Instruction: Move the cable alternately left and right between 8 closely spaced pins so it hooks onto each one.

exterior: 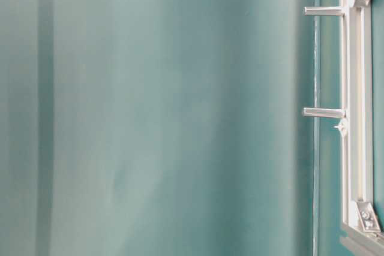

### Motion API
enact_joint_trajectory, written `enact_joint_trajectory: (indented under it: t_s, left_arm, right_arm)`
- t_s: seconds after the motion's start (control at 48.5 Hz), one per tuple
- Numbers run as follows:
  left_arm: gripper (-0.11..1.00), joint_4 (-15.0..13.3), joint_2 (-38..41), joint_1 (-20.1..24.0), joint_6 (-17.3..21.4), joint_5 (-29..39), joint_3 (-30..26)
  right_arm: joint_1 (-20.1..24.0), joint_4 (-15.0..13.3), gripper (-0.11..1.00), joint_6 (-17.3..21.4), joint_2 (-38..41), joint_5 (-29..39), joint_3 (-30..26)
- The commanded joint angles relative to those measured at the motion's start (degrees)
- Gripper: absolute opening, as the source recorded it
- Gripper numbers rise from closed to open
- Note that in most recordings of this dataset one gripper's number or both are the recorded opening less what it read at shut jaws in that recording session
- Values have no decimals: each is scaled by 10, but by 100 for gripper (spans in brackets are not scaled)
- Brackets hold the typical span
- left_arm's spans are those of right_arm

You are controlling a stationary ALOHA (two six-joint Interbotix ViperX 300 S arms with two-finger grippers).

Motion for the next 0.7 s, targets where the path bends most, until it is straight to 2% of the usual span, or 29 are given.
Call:
enact_joint_trajectory:
  t_s: [0.0, 0.124, 0.309, 0.454, 0.681]
  left_arm:
    - [36, 3, 4, -2, 0, -3, -5]
    - [36, 3, 4, -2, 0, -3, -4]
    - [36, 3, 4, -2, 0, -3, -4]
    - [36, 3, 4, -2, 0, -3, -6]
    - [36, 3, 4, -2, 0, -3, -6]
  right_arm:
    - [2, -14, 18, 31, -16, 3, -4]
    - [0, -17, 18, 97, -6, 3, -6]
    - [-1, -18, 18, 227, 22, 3, -8]
    - [-1, -25, 18, 304, 37, 3, -8]
    - [-1, -44, 18, 368, 40, 3, -6]
